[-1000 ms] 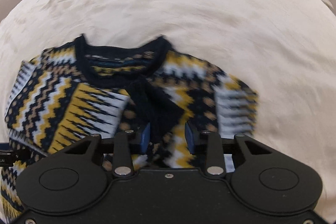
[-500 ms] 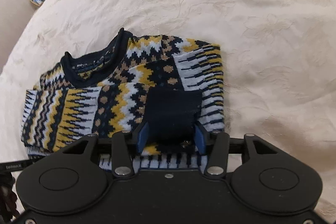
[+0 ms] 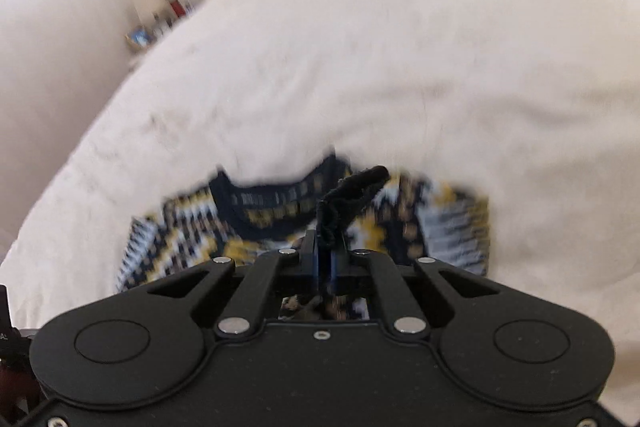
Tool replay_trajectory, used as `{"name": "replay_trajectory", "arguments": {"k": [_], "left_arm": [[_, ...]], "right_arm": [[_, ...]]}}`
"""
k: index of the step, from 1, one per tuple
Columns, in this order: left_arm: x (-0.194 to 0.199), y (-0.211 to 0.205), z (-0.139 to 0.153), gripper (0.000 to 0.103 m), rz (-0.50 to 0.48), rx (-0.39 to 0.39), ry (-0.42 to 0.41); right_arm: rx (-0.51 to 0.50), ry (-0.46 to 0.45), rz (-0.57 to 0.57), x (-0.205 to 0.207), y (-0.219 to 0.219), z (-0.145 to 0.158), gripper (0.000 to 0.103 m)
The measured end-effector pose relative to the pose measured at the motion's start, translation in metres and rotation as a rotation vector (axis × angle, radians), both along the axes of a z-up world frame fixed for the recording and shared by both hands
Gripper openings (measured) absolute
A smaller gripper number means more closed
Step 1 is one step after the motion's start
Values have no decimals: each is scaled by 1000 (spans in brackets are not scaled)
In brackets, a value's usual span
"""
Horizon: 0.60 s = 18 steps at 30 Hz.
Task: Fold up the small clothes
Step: 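Grasp the folded cuff with the right gripper, straighten it, release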
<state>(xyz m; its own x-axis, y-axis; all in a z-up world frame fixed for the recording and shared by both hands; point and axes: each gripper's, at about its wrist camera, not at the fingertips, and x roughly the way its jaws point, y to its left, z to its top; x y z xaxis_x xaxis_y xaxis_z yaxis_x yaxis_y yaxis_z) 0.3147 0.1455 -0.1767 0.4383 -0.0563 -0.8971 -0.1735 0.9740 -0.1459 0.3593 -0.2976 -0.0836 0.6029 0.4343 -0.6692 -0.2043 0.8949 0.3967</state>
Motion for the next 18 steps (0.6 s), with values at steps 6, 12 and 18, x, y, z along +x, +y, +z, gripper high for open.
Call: {"name": "replay_trajectory", "arguments": {"k": [6,12,18], "left_arm": [[20,4,7,96,8,16,-30],[47,-5,-7,96,-15,63,-17],[56,10,-40,99,32,109,78]], "right_arm": [[-121,198,-91,12,-16,-57,13],[-160,238,-37,11,-1,-76,22],[-243,238,-86,0,-16,-77,53]]}}
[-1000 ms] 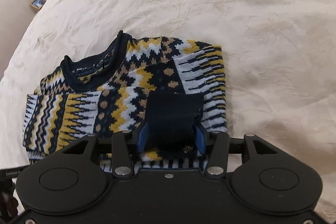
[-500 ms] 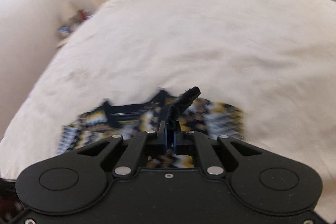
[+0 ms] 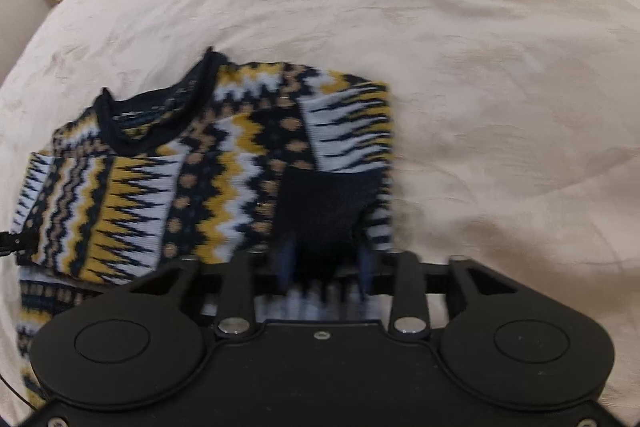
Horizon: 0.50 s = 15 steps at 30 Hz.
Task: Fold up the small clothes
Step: 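Grasp the folded cuff with the right gripper, straighten it, release, then move both grippers back toward the sweater hem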
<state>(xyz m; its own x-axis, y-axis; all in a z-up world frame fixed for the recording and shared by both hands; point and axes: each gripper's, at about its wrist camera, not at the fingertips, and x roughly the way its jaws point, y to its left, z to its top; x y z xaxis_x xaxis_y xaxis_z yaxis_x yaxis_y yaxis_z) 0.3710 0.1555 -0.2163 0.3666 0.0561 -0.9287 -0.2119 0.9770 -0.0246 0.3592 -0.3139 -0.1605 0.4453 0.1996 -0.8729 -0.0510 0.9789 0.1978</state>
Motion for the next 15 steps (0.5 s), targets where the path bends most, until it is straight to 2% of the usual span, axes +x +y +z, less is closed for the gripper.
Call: {"name": "replay_trajectory", "arguments": {"k": [2,6,9,15], "left_arm": [[-3,7,-3,100,12,-33,-6],[-7,6,-5,101,-5,-24,-12],[-8,7,-5,101,3,-25,-8],[-6,6,-7,102,-5,-29,-21]], "right_arm": [[-41,4,-24,-1,-8,0,56],[-63,-28,-46,-3,-14,7,57],[-57,-64,-23,1,-8,10,65],[-75,57,29,23,8,-25,68]]}}
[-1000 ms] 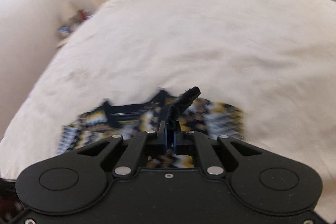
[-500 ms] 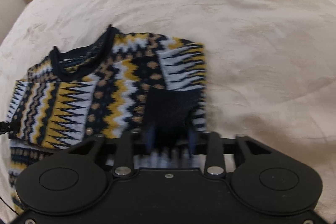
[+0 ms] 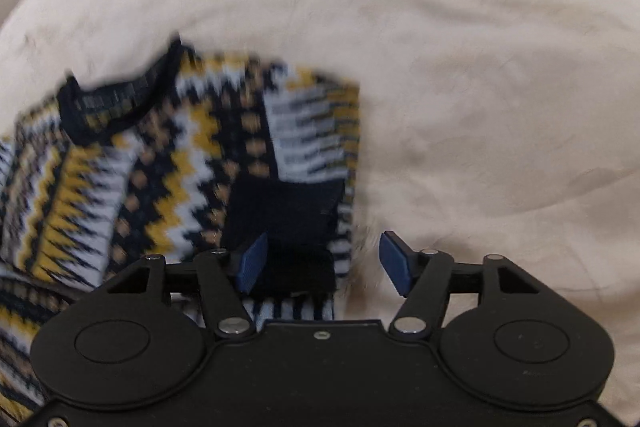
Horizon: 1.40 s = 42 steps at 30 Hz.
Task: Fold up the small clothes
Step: 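Move both grippers back toward the sweater hem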
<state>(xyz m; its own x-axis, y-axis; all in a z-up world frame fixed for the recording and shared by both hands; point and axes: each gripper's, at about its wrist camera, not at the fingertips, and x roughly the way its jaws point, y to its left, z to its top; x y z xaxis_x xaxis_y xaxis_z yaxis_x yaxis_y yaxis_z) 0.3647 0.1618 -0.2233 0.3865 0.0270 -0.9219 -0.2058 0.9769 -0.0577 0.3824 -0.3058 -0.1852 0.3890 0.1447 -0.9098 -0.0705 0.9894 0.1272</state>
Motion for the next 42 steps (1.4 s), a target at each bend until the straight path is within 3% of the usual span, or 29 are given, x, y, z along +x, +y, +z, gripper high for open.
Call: {"name": "replay_trajectory", "arguments": {"k": [6,19,33,42], "left_arm": [[-27,0,19,102,-31,-32,-50],[-119,-23,58,102,-28,-82,-81],[-204,-60,57,102,-6,-43,-8],[-234,-69,50,102,-68,-44,17]], "right_arm": [[76,-6,-54,-6,-15,7,71],[205,-75,-3,-84,-31,35,76],[273,-26,158,-144,-31,11,77],[258,-7,175,-179,-35,6,78]]}}
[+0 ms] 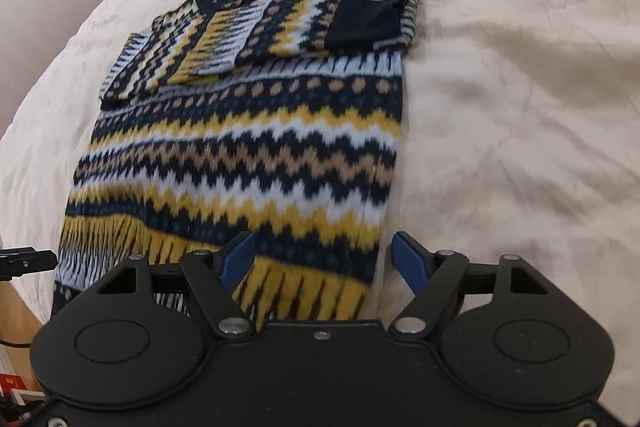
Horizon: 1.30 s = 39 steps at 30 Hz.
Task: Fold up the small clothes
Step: 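Move both grippers back toward the sweater hem, then close both grippers on the dark ribbed hem of the sweater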
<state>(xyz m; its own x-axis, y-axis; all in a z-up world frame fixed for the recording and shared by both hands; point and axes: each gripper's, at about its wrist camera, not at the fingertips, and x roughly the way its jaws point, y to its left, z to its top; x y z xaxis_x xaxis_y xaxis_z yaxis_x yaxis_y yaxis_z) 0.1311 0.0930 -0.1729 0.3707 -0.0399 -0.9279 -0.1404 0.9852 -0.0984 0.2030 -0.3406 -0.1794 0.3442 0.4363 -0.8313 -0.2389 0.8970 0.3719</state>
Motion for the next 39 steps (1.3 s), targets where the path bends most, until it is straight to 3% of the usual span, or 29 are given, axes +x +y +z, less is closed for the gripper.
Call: {"name": "replay_trajectory", "arguments": {"k": [8,23,39], "left_arm": [[-18,15,-2,102,-85,-29,-38],[-80,54,-15,102,-108,-98,-78],[-62,36,-32,102,-182,-135,-122]], "right_arm": [[-34,14,-55,-46,10,6,78],[-43,5,-90,-130,38,16,82],[-46,-15,-70,-157,49,15,83]]}}
